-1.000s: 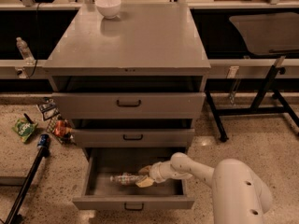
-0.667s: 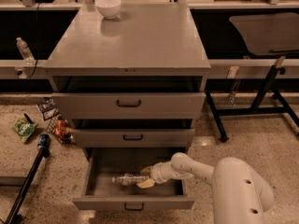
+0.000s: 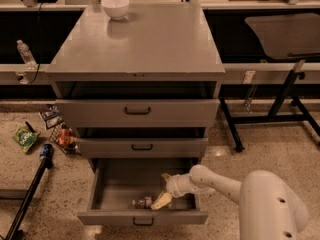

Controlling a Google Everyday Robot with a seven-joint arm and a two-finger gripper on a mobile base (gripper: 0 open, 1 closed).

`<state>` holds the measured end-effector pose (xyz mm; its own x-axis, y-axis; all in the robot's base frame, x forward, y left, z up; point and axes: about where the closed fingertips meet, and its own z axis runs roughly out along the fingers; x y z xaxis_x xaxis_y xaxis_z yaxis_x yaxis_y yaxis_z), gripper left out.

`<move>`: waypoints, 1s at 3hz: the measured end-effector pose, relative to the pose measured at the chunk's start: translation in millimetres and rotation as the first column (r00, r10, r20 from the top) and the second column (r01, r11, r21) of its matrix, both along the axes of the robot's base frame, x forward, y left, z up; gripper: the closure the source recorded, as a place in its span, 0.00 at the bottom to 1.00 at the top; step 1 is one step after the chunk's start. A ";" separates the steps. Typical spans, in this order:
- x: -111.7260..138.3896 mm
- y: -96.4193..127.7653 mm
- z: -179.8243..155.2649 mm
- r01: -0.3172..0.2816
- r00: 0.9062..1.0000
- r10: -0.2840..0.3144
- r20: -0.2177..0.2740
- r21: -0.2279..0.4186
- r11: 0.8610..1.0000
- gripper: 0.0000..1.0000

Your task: Place water bottle into bottom drawer

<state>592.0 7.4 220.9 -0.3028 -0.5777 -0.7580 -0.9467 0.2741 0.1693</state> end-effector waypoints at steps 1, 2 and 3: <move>-9.8 -24.7 47.6 0.052 0.997 -0.056 0.050 0.078 0.996 0.22; -20.2 -61.2 111.5 0.082 0.980 -0.112 0.163 0.182 0.980 0.45; -32.8 -81.1 175.3 0.120 0.933 -0.198 0.302 0.258 0.959 0.68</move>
Offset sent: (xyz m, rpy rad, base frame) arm -0.0362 -0.1558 0.1983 0.2941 -0.3507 -0.2204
